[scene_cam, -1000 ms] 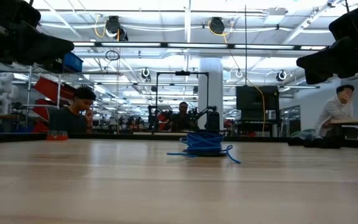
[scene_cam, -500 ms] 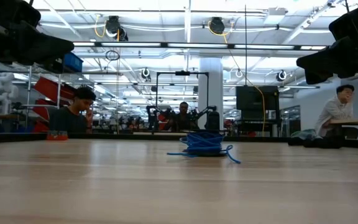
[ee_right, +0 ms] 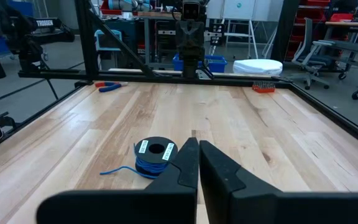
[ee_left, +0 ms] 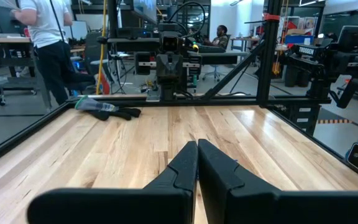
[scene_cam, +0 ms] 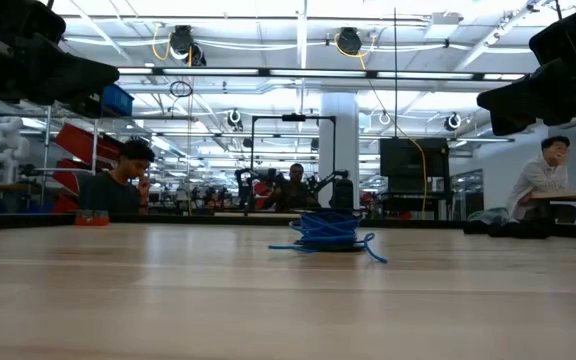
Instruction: Coil cords
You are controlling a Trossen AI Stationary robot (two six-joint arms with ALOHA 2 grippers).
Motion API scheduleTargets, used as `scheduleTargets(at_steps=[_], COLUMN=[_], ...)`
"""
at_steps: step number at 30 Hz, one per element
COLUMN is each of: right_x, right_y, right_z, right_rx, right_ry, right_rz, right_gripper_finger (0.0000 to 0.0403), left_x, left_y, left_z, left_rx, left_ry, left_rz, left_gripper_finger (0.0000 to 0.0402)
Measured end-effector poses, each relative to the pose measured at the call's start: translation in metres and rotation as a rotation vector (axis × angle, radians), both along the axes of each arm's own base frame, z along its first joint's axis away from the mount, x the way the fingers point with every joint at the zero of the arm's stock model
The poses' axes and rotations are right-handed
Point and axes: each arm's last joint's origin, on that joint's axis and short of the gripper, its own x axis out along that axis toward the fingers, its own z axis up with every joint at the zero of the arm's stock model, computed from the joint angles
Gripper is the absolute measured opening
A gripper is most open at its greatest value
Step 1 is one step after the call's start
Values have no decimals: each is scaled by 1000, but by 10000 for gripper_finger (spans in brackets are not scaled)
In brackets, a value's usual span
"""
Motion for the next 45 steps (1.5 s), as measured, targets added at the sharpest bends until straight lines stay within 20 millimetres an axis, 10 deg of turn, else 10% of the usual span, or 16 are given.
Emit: scheduleTargets(at_steps=[45], right_x=[0], right_y=[0], right_z=[0], right_rx=[0], right_ry=[0], right_rz=[0], right_gripper_finger=[0], left_x=[0], left_y=[0], left_z=[2], left_rx=[51], left_ry=[-27], left_rz=[2], left_gripper_finger=[20])
